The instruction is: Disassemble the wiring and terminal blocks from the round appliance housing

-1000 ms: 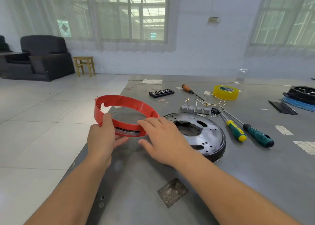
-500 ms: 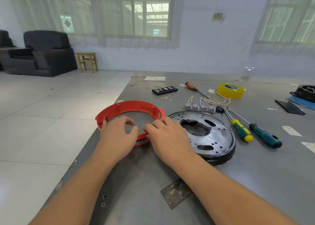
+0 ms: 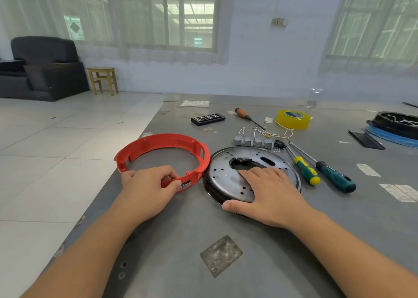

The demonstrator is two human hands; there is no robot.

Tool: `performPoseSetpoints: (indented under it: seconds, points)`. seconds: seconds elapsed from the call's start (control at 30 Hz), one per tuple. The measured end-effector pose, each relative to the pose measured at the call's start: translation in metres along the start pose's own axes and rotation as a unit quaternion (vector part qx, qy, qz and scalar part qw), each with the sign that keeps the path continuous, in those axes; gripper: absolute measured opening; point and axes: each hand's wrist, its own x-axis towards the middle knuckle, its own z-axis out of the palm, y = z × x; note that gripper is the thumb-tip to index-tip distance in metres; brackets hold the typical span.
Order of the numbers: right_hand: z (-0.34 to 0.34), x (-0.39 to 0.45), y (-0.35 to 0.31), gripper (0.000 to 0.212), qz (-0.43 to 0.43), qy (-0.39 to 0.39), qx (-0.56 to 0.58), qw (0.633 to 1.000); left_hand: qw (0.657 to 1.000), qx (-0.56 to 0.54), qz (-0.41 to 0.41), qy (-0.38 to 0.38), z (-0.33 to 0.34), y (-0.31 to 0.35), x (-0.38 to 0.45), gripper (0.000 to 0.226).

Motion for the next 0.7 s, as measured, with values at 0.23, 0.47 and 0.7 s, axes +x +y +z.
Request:
performPoseSetpoints:
  seconds: [0.23,0.47,0.7]
  points:
    - [0.001,0.004,0.004,0.099,-0.03,0.023,-0.007,0.999,1.0,-0.012,0.017,0.01,-0.001,0.006,-0.005,0.015]
    - [-0.009,-0.003,0.03,0.103,-0.056,-0.049,0.033,0.997,0.994,0.08,0.071,-0.008,-0.001,0.038,-0.019,0.023]
    - [-0.005,-0.005,0.024,0.112,-0.06,-0.038,0.036,0.997,0.982,0.188,0.032,0.011,0.023,0.079,-0.026,0.037]
